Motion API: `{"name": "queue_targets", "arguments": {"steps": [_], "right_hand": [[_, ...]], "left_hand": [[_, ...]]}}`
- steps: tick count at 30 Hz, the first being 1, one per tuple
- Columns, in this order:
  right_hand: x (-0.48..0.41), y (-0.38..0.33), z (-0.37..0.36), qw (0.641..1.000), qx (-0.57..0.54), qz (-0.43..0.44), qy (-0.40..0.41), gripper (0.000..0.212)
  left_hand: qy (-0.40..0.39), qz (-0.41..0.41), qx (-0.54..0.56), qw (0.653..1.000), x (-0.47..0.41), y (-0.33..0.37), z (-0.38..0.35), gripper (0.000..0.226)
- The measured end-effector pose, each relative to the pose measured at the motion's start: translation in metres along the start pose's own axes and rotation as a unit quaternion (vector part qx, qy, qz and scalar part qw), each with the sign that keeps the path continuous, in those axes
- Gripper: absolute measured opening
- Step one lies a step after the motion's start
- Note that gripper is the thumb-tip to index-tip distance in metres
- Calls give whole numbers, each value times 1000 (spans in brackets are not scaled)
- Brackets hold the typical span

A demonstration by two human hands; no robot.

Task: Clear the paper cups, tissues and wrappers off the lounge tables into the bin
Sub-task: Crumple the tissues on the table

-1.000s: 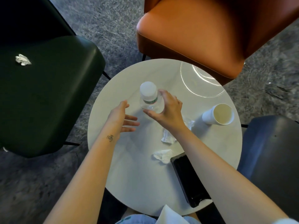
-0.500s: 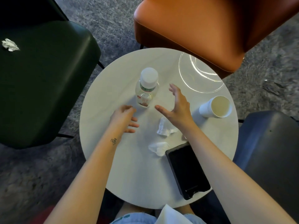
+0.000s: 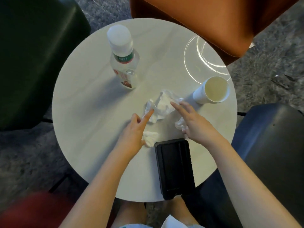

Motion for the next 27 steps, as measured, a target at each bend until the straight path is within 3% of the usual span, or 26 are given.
{"name": "queue_targets", "arguments": {"steps": [4,7,11,14,16,20,24,27], "right_hand": [[3,11,-2,999,27,-4,40,86],[7,17,-8,997,-34,-38,54,70],[11,8,0,987,-111,3,118,50],[2,-10,7,961,-235,41,139,58],[-8,-22,0,954,-275,39,114,64],[-24,-38,-29,957,-289,11,31,73],[-31,-41,-42,957,-288,-4,24,57],[-30,-46,-48,951,-309,-21,22,40]], "left_hand": [[28,16,3,999,-3,-1,-2,80],[45,18,-2,999,-2,0,-2,49],[41,48,34,997,0,-1,-2,5],[35,73,48,996,-1,-4,-2,24],[78,91,106,987,-1,-4,5,29],[122,193,289,930,-4,-12,12,32],[113,245,409,872,-7,-19,10,23],[116,234,446,856,-7,-20,13,22]]}}
Point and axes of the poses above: each hand's wrist, its own x-axis away from the middle knuckle, its own z-axis out of the back of the hand, y = z × x, the point moved 6 cm from there along -x, towards the middle knuckle, and after that the axes turned 7 degrees about -x, right-handed, at the moved point
